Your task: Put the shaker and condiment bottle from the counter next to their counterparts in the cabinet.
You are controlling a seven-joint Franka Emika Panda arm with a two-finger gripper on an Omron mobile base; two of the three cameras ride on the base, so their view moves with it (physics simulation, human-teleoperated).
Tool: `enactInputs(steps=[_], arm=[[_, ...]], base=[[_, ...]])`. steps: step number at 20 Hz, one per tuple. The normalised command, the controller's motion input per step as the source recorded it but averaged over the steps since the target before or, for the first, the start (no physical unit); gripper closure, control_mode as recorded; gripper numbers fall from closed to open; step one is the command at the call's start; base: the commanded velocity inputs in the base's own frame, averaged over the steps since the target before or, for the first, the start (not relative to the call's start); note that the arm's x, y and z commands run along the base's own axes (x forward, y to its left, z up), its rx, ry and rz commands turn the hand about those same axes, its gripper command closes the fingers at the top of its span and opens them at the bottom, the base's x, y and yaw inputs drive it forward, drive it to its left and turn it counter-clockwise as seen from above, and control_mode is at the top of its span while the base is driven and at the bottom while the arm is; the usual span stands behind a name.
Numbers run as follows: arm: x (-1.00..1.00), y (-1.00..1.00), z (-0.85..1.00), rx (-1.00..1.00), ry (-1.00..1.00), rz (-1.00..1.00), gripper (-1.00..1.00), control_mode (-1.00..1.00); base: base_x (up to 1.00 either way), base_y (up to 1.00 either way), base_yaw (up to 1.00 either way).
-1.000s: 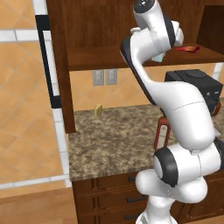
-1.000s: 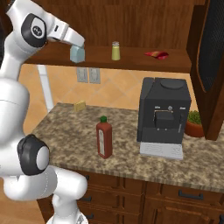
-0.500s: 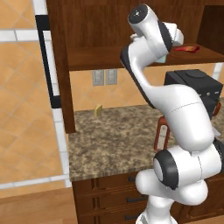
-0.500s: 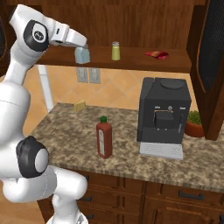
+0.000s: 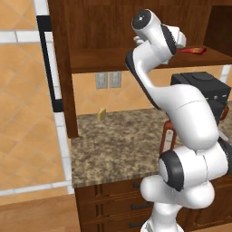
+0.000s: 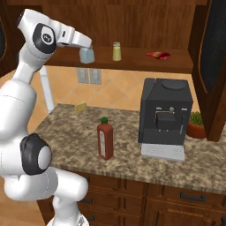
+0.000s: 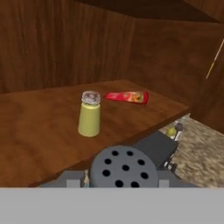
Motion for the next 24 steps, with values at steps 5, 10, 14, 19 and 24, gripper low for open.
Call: enactInputs(steps=[5, 10, 14, 19, 24], arm=[[0.42, 0.00, 0.00, 0.00, 0.00, 0.00, 1.00, -1.00], [0.38, -0.01, 0.00, 0.00, 0.00, 0.00, 1.00, -1.00], [0.36, -0.11, 0.00, 0.00, 0.00, 0.00, 1.00, -1.00], [0.36, -0.16, 0.00, 0.00, 0.00, 0.00, 1.00, -1.00], [0.14, -0.02, -0.20, 0.00, 0.00, 0.00, 1.00, -1.00]], base=[[0.00, 0.00, 0.00], [0.00, 0.00, 0.00], [0.00, 0.00, 0.00], [0.00, 0.00, 0.00], [0.00, 0.00, 0.00]])
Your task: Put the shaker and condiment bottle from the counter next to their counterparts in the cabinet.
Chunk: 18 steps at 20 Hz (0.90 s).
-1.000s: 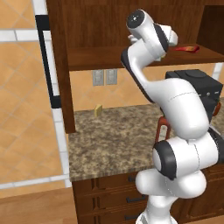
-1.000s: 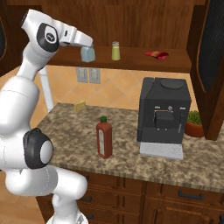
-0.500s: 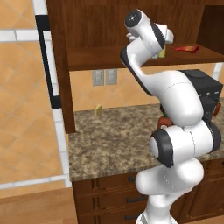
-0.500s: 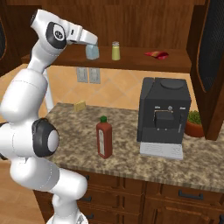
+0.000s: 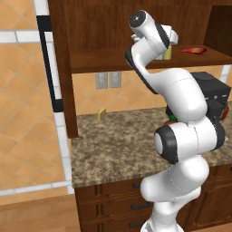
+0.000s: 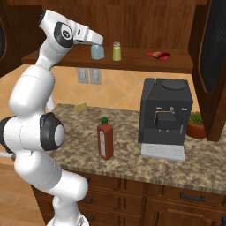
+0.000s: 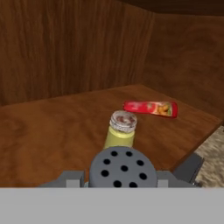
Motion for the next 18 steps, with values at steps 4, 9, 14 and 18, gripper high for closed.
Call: enactInputs(steps=[4, 9, 14, 18], arm=[[0.13, 0.00, -0.24, 0.00, 0.00, 0.00, 1.00, -1.00], [0.27, -0.05, 0.00, 0.00, 0.00, 0.00, 1.00, -1.00], [0.26, -0.06, 0.00, 0.00, 0.00, 0.00, 1.00, -1.00], [0.30, -0.05, 0.00, 0.00, 0.00, 0.00, 1.00, -1.00]], base=[[0.00, 0.00, 0.00], [0.00, 0.00, 0.00], [0.00, 0.00, 0.00], [0.00, 0.00, 0.00]])
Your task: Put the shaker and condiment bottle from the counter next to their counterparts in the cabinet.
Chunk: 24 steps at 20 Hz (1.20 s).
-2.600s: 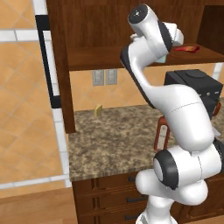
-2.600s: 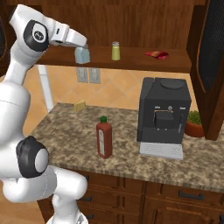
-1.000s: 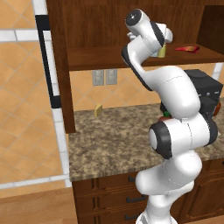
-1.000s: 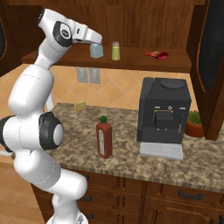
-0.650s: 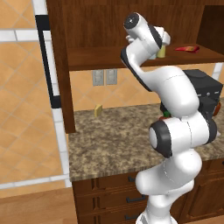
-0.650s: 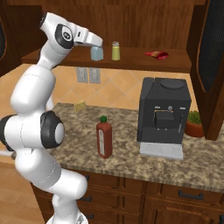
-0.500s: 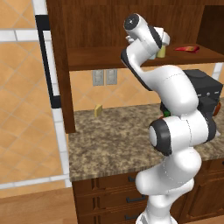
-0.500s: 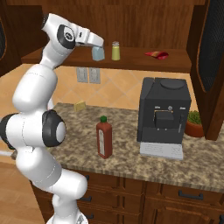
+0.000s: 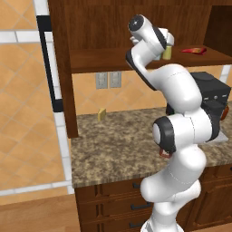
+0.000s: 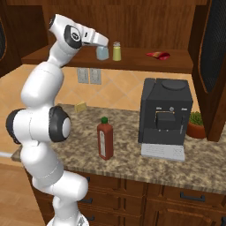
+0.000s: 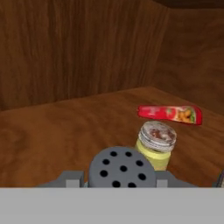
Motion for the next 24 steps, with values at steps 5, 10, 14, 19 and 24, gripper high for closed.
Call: enactInputs(steps=[5, 10, 14, 19, 24], arm=[[0.24, -0.02, 0.00, 0.00, 0.00, 0.00, 1.00, -1.00], [0.20, -0.06, 0.00, 0.00, -0.01, 0.00, 1.00, -1.00], [0.19, -0.04, 0.00, 0.00, 0.00, 0.00, 1.00, -1.00], [0.21, 0.00, -0.06, 0.00, 0.00, 0.00, -1.00, -1.00], [0.12, 0.00, -0.03, 0.00, 0.00, 0.00, -1.00, -1.00]], base=[[0.00, 0.00, 0.00], [0.00, 0.00, 0.00], [0.00, 0.00, 0.00], [0.00, 0.00, 0.00], [0.00, 0.00, 0.00]])
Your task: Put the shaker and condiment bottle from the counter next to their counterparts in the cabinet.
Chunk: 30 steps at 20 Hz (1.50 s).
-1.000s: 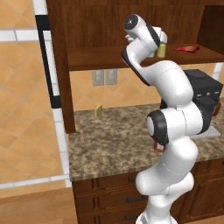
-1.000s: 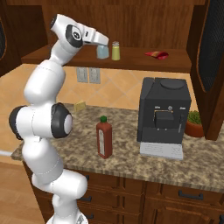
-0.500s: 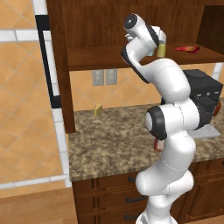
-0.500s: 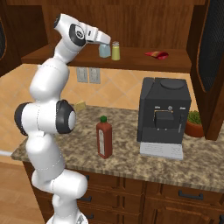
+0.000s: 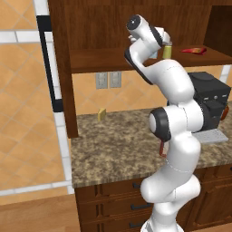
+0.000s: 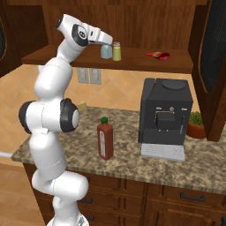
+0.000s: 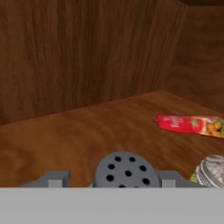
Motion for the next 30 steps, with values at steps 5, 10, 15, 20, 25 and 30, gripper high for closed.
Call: enactInputs(steps=[5, 10, 15, 20, 25, 30], arm=[[0.03, 0.00, -0.01, 0.00, 0.00, 0.00, -1.00, -1.00], [-0.31, 0.21, 0.00, -0.01, -0.03, 0.00, -1.00, -1.00], [-0.65, 0.08, 0.00, -0.01, -0.10, 0.00, -1.00, -1.00], [-0.57, 0.00, 0.00, 0.00, -0.13, 0.00, -1.00, -1.00], [-0.43, 0.00, 0.06, 0.00, -0.11, 0.00, -1.00, -1.00], [-0.39, 0.00, 0.03, 0.00, -0.11, -0.01, -1.00, -1.00]], base=[[0.00, 0.00, 0.00], [0.00, 0.00, 0.00], [0.00, 0.00, 0.00], [0.00, 0.00, 0.00], [0.00, 0.00, 0.00], [0.00, 0.00, 0.00]])
